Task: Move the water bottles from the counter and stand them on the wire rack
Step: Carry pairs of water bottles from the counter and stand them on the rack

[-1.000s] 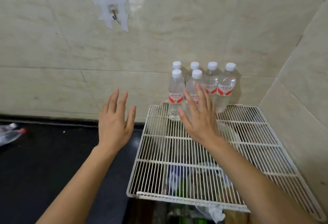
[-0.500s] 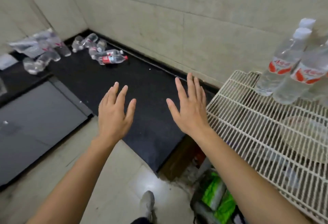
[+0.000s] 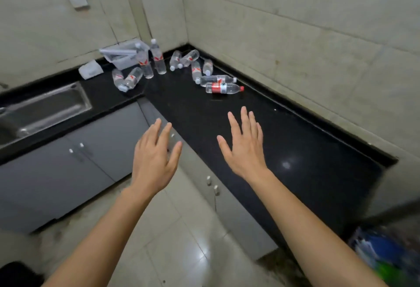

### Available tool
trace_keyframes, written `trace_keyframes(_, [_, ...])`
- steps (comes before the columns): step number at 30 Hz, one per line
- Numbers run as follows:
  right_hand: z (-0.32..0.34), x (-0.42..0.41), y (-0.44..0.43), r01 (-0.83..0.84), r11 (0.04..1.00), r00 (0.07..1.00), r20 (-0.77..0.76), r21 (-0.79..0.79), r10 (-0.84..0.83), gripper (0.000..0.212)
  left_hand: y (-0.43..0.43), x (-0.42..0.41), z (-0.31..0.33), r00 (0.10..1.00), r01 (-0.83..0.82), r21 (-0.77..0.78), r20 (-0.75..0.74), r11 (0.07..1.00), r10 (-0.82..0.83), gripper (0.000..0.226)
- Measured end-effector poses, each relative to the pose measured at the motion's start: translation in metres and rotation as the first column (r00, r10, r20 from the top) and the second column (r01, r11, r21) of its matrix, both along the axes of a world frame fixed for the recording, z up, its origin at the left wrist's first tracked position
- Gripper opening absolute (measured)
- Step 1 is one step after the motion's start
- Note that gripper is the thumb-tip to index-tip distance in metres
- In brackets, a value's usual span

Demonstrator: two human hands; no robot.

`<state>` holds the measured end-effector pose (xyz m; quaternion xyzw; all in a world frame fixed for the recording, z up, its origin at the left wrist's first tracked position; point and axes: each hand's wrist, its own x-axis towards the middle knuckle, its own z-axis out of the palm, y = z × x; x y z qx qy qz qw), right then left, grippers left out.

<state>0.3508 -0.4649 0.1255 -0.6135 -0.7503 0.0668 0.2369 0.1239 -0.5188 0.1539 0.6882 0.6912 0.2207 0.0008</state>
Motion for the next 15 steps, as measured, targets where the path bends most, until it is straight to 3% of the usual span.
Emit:
trace_keyframes(5, [-0.003, -0.074, 0.045, -0.091, 0.996, 0.996, 0.010, -0.025, 0.091, 0.068, 0.038, -0.073, -0.004, 0.998, -0.055, -0.017, 0.015, 0.998, 0.055, 0.063])
trace_keyframes(15, [-0.055, -0.158, 0.196, -0.082, 0.994, 0.997, -0.023, -0.071, 0.080, 0.068, 0.179, -0.160, -0.048, 0.998, -0.068, -0.084, -0.004, 0.994, 0.068, 0.065])
